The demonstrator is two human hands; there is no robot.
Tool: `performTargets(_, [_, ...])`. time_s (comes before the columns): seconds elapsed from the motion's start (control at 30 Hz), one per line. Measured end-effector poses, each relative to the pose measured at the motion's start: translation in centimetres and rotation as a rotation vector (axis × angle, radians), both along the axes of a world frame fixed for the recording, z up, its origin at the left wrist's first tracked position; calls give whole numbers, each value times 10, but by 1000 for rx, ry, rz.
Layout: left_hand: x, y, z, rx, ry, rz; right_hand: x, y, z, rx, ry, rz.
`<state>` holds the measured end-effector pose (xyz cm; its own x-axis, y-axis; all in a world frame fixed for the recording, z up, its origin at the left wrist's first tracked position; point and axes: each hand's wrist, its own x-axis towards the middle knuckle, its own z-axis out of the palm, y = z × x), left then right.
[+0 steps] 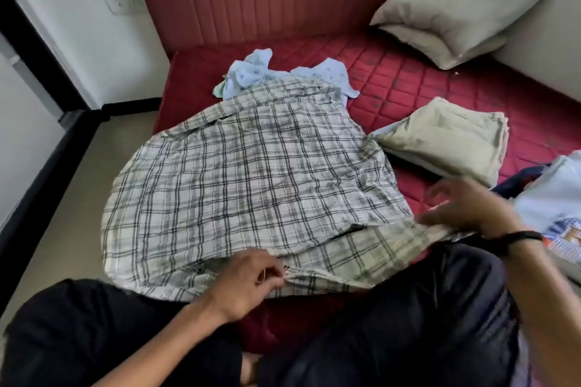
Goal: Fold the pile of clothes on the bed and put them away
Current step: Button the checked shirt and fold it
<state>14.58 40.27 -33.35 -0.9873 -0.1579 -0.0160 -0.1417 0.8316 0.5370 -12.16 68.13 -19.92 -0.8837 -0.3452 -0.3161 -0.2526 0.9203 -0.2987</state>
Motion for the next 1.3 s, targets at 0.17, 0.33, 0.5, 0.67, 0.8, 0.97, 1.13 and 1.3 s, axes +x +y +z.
performTargets(0.17, [16, -30, 79, 416, -415, -227, 4, 76, 49, 186, 129, 184])
performTargets(0.33, [6, -39, 57, 283, -255, 60, 14, 12, 23, 179, 223, 267])
performTargets(0.5, [-6, -38, -4, -401, -131, 161, -25, -47, -58, 124, -7, 129])
performTargets(0.67, [-2, -35, -24, -366, 100, 193, -45, -41, -99, -30, -66, -176])
performTargets(0.8, [-7, -36, -25, -339, 86, 208, -54, -38, -107, -28, -95, -270])
performTargets(0.97, [-6, -38, -27, -259, -2, 225, -60, -36, -109, -71, -141, -378])
performTargets(1.13, [2, -40, -22, -201, -88, 159, -52, -19, -98, 55, -30, -380])
performTargets(1.3, [-9, -59, -9, 11, -291, 36, -59, -39, -108, 48, 91, -186])
